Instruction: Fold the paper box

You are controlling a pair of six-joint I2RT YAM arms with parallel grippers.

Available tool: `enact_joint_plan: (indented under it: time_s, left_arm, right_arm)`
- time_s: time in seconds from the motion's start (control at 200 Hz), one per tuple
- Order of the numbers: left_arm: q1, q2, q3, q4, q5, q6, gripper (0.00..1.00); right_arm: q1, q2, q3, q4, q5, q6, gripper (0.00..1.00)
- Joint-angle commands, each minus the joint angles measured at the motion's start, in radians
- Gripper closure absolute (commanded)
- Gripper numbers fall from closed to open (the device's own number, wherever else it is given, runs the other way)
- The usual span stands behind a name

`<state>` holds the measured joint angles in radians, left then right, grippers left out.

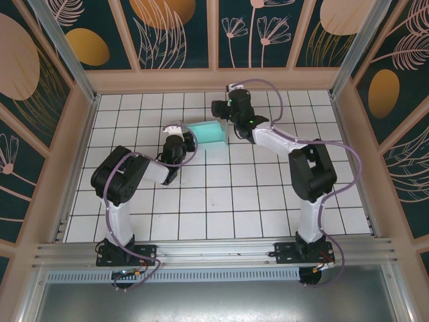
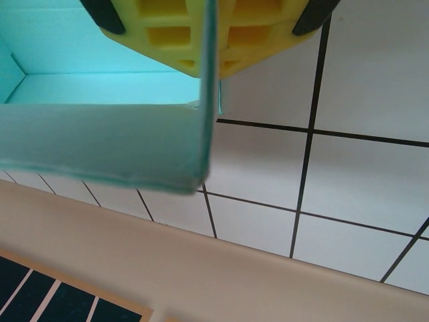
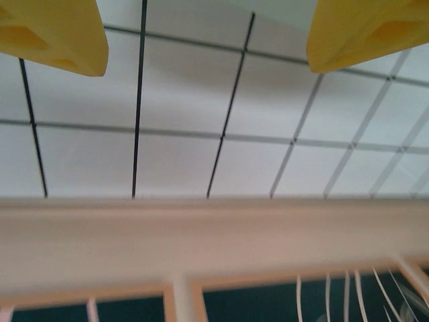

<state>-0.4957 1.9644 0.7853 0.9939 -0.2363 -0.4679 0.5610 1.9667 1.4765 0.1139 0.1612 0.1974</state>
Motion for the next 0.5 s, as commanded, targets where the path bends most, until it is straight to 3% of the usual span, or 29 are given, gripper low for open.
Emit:
enact_joint_plan:
  time_s: [0.0,0.255,0.495]
  left_arm:
    - [0.003,0.008,-0.013,-0.102,0.018,0.032,0.98]
    - [0.003,-0.014,-0.06,-0.043,0.05,0.046,0.9]
    - [0.003,-0.068,-0.12,-0.007,0.072,0.042,0.7]
  right_arm:
    - [0.041,0.045,0.053,-0.123,0.061,-0.078,0.22]
    - [0.034,0.061,-0.014,-0.105,0.04,-0.068,0.21]
    - [0.021,0.063,-0.067,-0.076,0.0,-0.047,0.21]
